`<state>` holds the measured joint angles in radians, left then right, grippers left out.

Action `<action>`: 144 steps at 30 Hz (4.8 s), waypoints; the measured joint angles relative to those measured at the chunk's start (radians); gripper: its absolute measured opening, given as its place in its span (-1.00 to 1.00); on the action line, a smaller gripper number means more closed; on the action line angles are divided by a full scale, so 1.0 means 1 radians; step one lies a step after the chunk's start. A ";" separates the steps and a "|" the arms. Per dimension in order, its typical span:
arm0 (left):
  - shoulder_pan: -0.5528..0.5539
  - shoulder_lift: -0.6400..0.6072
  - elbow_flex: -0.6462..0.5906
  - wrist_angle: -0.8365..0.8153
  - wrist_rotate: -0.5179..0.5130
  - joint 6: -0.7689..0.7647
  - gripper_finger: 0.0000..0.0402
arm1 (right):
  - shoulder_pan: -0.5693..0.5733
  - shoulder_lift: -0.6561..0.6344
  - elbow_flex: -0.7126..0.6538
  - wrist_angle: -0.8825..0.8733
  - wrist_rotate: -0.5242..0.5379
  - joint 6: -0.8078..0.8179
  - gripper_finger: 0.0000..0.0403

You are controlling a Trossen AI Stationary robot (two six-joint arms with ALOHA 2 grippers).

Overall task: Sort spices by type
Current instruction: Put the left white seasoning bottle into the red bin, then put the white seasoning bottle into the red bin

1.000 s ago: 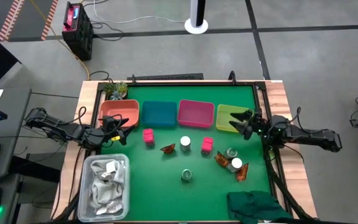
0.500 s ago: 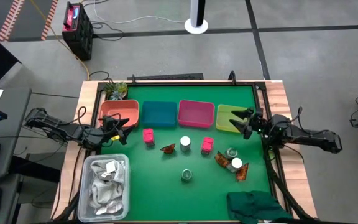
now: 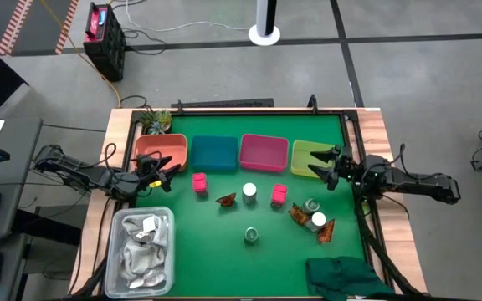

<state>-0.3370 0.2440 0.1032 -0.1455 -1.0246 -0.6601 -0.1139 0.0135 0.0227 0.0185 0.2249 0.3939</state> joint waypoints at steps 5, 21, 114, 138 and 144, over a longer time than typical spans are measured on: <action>0.000 0.000 0.000 0.003 -0.002 0.004 0.35 | 0.000 0.000 -0.001 0.017 0.000 -0.079 0.71; 0.128 0.041 0.251 -0.150 0.292 0.252 0.28 | 0.003 0.372 0.178 0.008 0.035 -0.211 0.71; 0.214 0.425 0.483 -0.206 0.231 0.296 0.27 | -0.230 1.660 1.326 -0.538 -0.196 -0.694 0.09; 0.214 0.430 0.483 -0.208 0.225 0.296 0.27 | -0.237 1.804 1.281 -0.486 -0.204 -0.661 0.42; 0.214 0.430 0.483 -0.212 0.225 0.296 0.27 | -0.237 1.779 1.304 -0.554 -0.204 -0.663 0.59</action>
<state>-0.1230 0.6739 0.5858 -0.3575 -0.7998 -0.3641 -0.3505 1.7923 1.3269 -0.5352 0.0210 -0.2696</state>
